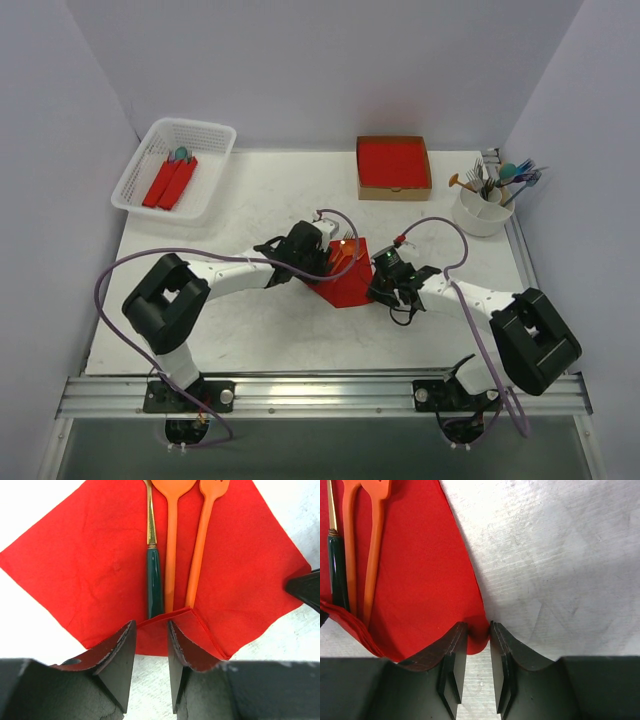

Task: Place the utensils on the paper napkin and roll it up
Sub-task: Roll the napkin at the center of the board.

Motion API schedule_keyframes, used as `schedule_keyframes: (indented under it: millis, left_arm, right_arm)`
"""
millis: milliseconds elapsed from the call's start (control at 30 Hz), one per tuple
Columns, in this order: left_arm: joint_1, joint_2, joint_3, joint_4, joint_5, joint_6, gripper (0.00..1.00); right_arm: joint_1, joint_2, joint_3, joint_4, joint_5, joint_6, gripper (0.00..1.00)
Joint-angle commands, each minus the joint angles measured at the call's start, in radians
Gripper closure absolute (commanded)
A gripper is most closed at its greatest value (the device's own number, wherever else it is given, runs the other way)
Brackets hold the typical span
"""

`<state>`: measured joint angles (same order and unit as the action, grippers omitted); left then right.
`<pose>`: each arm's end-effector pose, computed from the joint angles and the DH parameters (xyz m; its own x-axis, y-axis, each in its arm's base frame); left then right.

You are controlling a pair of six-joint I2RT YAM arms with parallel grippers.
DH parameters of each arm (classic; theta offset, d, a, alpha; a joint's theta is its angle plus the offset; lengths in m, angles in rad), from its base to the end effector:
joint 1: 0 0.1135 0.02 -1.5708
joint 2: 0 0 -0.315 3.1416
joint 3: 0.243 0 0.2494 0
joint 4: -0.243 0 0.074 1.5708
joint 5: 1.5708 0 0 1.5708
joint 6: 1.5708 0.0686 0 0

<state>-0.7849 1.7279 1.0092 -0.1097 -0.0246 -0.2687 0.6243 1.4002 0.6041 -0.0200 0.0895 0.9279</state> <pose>0.2753 -0.2726 0.2053 -0.6870 0.3112 -0.6566 0.5315 0.8314 -0.1620 0.2277 0.1565 0.1892 -0.7805 0.4202 -0.4628 0.1538 0.8467 0.5093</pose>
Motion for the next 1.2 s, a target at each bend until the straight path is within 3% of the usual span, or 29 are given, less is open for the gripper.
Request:
schedule_keyframes:
  millis: [0,100,267,500,867,933,1167]
  left_arm:
    - [-0.004,0.019,0.046,0.013,0.025,0.026,0.6]
    - [-0.005,0.033,0.046,0.019,0.025,0.029,0.6]
    - [-0.005,0.048,0.045,0.03,0.051,0.029,0.6]
    - [-0.005,0.058,0.045,0.033,0.049,0.034,0.61]
    - [-0.005,0.065,0.046,0.039,0.057,0.037,0.61]
    - [-0.005,0.065,0.046,0.038,0.057,0.039,0.61]
    - [-0.005,0.058,0.035,0.05,0.06,0.049,0.61]
  right_arm:
    - [0.005,-0.043,-0.012,-0.04,0.018,0.019,0.75]
    - [0.003,-0.066,-0.015,-0.043,0.018,0.017,0.77]
    - [0.003,-0.067,-0.01,-0.051,0.001,0.003,0.67]
    - [0.002,-0.053,-0.038,-0.02,-0.005,0.006,0.64]
    - [-0.001,-0.06,-0.037,0.002,-0.013,0.005,0.89]
    - [-0.005,-0.06,-0.027,0.006,-0.025,-0.003,0.99]
    - [-0.005,-0.075,0.029,0.011,-0.05,-0.04,1.0]
